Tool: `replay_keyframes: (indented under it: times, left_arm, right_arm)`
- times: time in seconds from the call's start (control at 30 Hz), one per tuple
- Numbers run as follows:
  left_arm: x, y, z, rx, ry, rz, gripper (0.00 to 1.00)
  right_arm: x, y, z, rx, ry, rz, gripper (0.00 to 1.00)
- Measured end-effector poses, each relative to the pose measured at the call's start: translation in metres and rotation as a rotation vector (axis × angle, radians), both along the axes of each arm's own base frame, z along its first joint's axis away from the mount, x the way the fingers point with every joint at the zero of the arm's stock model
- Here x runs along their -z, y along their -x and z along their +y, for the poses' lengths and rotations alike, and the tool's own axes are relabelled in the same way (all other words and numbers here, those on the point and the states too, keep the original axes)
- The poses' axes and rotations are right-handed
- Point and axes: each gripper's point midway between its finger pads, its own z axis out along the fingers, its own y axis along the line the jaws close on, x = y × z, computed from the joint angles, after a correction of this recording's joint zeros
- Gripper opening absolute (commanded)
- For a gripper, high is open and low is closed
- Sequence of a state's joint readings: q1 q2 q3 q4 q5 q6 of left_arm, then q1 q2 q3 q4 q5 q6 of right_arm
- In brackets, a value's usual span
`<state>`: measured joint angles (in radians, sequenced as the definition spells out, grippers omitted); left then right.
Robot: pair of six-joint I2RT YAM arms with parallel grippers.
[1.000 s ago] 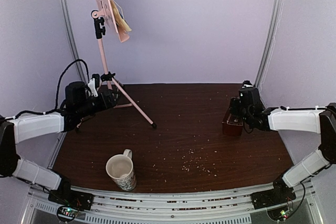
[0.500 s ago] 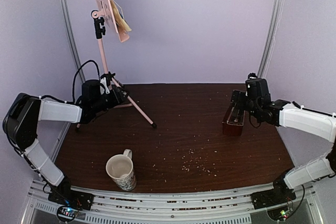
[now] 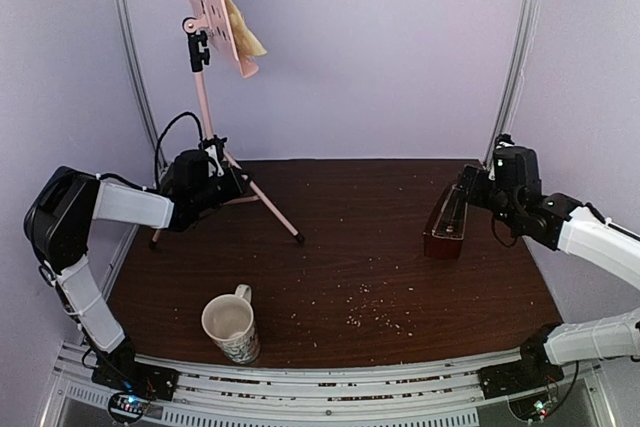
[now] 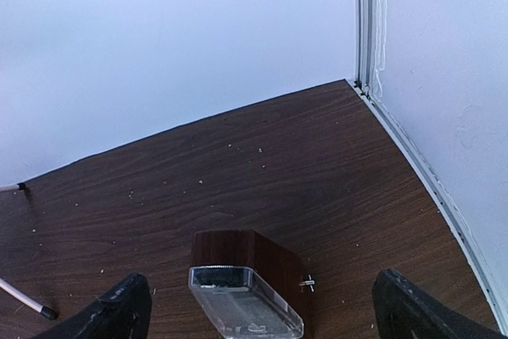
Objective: Pack up the instrument practice props
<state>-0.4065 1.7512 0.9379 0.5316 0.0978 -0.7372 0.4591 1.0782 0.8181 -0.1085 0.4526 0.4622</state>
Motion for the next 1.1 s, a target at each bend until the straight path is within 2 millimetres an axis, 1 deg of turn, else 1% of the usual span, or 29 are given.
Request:
replay_keyframes:
  times: [0.03,0.17,0.27,0.43,0.57,0.7,0.83,0.97,1.1]
  left_arm:
    - [0.000,0.000,-0.001,0.000,0.005,0.002,0.00]
    - [0.000,0.003,-0.006,0.006,0.003,0.005,0.00]
    - [0.001,0.005,-0.010,0.024,-0.004,0.005,0.00]
    - [0.001,0.015,-0.024,0.129,-0.012,0.002,0.00]
    - [0.001,0.031,-0.043,0.261,-0.021,0.002,0.00]
    - [0.001,0.055,-0.070,0.440,-0.039,0.007,0.00]
    - [0.000,0.085,-0.097,0.637,-0.061,0.004,0.00]
    - [-0.001,0.115,-0.120,0.800,-0.048,0.001,0.00]
    - [-0.004,0.138,-0.139,0.939,-0.001,0.001,0.00]
  right_arm:
    - [-0.003,0.003,-0.001,0.001,-0.007,-0.011,1.00]
    - [-0.008,0.010,-0.005,0.002,-0.027,-0.038,0.99]
    - [-0.011,0.013,-0.004,-0.013,-0.035,-0.046,0.99]
    - [-0.011,0.014,0.007,-0.078,-0.041,-0.037,0.98]
    - [-0.009,0.014,0.022,-0.163,-0.060,-0.021,0.98]
    - [-0.011,0.016,0.043,-0.269,-0.092,-0.021,0.98]
    - [-0.022,0.021,0.074,-0.396,-0.132,-0.056,0.98]
    - [-0.035,0.034,0.119,-0.557,-0.164,-0.114,0.97]
    - [-0.039,0.044,0.160,-0.682,-0.168,-0.148,0.93]
